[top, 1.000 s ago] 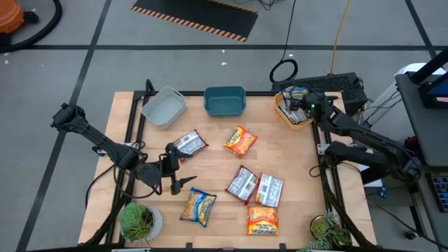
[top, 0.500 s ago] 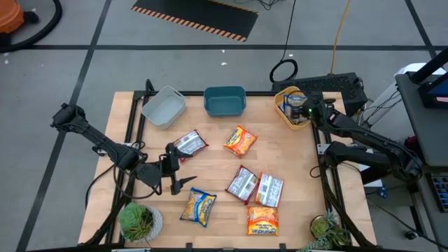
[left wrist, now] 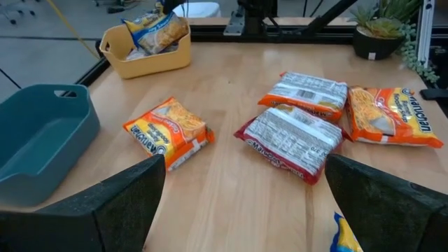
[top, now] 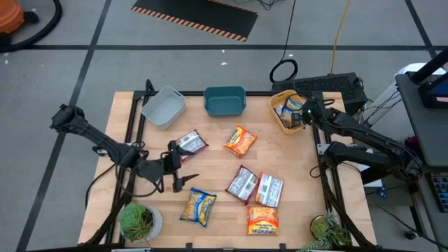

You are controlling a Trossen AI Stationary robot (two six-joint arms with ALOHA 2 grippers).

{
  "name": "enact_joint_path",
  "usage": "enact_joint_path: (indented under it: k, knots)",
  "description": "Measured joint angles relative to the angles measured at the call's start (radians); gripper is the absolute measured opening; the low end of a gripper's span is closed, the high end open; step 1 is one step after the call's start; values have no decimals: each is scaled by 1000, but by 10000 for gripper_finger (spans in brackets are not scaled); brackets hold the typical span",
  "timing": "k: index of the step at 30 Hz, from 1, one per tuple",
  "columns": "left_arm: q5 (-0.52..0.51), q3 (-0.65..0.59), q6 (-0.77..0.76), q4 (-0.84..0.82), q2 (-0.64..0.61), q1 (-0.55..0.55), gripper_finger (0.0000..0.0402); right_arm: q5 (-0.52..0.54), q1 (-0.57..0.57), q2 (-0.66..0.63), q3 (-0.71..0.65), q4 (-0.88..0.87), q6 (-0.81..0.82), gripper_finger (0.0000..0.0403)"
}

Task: Sort Maruchan noodles
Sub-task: Put the top blue noodle pack into the yellow bin

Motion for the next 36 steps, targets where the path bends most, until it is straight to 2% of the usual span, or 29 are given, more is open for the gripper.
enact_joint_path:
  k: [11,17,29,36]
  knots:
    - [10,0,0,0,0,16,395,-23,0,0,0,-8,24,11]
    - [10,0,-4,0,0,16,395,-27,2,0,34,6,43,42]
    - [10,0,-25,0,0,16,395,-24,13,0,51,17,78,129]
    - [10,0,-20,0,0,16,395,-34,13,24,29,198,-15,149]
